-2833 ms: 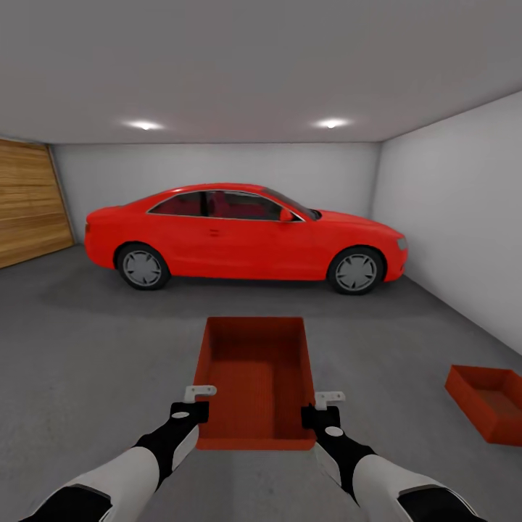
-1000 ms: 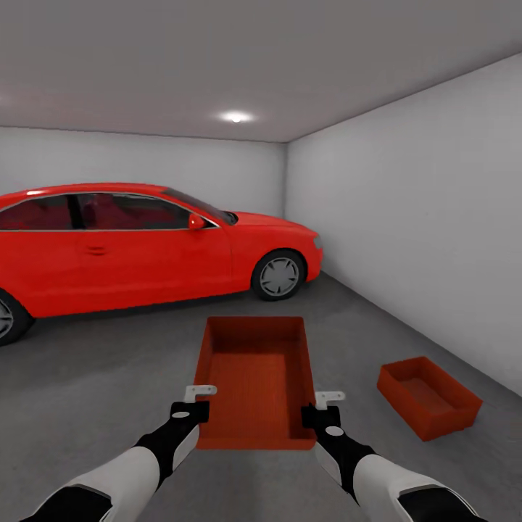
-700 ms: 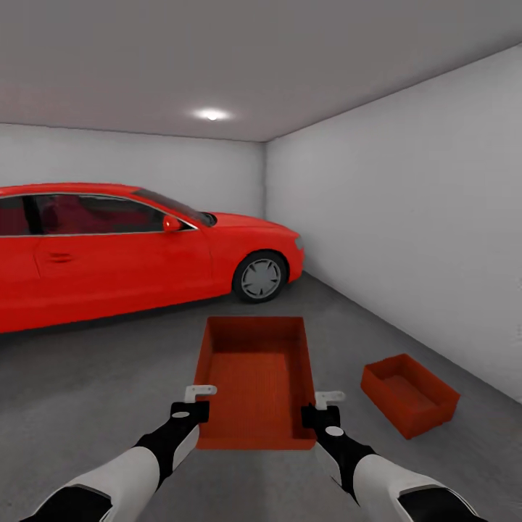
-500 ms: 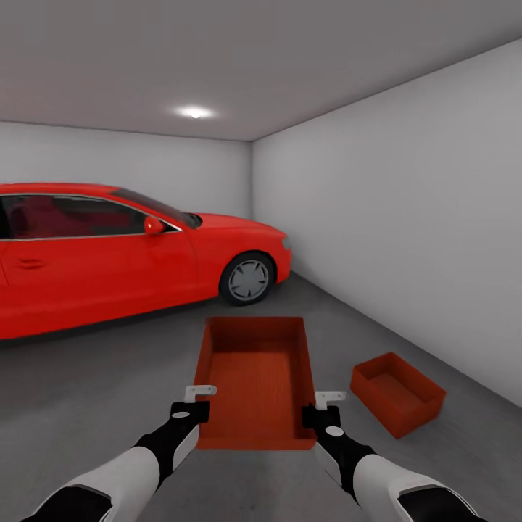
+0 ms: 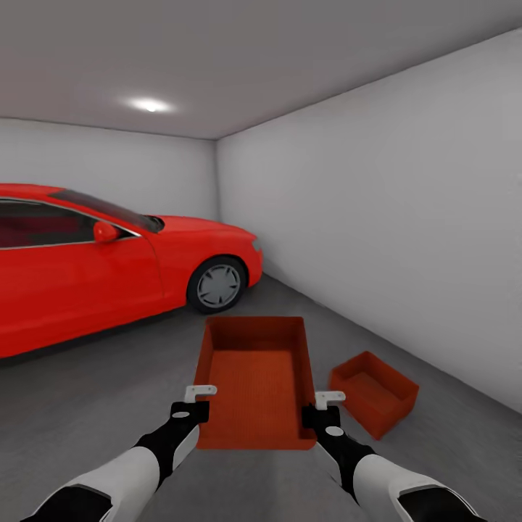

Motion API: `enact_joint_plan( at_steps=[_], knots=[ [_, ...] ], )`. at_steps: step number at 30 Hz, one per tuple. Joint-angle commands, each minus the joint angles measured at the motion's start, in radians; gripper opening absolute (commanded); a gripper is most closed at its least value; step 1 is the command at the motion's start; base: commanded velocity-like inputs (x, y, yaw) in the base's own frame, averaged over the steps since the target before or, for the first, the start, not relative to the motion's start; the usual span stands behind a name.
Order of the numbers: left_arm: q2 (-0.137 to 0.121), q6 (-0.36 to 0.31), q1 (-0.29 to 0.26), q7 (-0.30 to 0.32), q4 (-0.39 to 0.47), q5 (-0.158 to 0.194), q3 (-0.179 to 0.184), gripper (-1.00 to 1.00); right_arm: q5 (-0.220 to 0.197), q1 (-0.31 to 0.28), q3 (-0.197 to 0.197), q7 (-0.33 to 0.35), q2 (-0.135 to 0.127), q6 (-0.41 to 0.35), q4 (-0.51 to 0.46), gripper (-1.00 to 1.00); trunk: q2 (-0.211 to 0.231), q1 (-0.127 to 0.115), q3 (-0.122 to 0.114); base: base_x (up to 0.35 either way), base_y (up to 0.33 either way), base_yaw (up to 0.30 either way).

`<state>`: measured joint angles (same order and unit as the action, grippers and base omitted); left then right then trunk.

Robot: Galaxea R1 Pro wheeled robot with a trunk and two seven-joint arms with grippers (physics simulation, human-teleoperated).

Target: Move the two storage containers from the living room to the garage. In the garage, place one container on the floor and stack the other container on top of it (either order is fine).

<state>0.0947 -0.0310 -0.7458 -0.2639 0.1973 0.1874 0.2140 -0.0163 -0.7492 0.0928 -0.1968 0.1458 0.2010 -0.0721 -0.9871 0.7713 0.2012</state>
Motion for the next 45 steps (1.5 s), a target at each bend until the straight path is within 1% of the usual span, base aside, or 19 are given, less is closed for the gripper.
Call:
enact_joint_plan(
  at_steps=[1, 19, 45],
  knots=[
    [-0.001, 0.008, -0.001, -0.032, 0.005, -0.016, -0.011, -1.00, -0.016, -0.001, -0.002, -0.061, -0.006, 0.005, 0.048, -1.00, -0.001, 0.001, 0.001, 0.317, 0.179, -0.286],
    [-0.001, 0.008, -0.001, -0.032, 0.005, -0.016, -0.011, -1.00, -0.016, -0.001, -0.003, -0.061, -0.007, 0.005, 0.048, -1.00, -0.001, 0.001, 0.001, 0.313, 0.192, -0.286],
    [-0.001, 0.008, -0.001, -0.032, 0.005, -0.016, -0.012, -1.00, -0.016, -0.001, -0.003, -0.061, -0.007, 0.005, 0.048, -1.00, -0.001, 0.001, 0.001, 0.298, 0.221, -0.286]
  ],
)
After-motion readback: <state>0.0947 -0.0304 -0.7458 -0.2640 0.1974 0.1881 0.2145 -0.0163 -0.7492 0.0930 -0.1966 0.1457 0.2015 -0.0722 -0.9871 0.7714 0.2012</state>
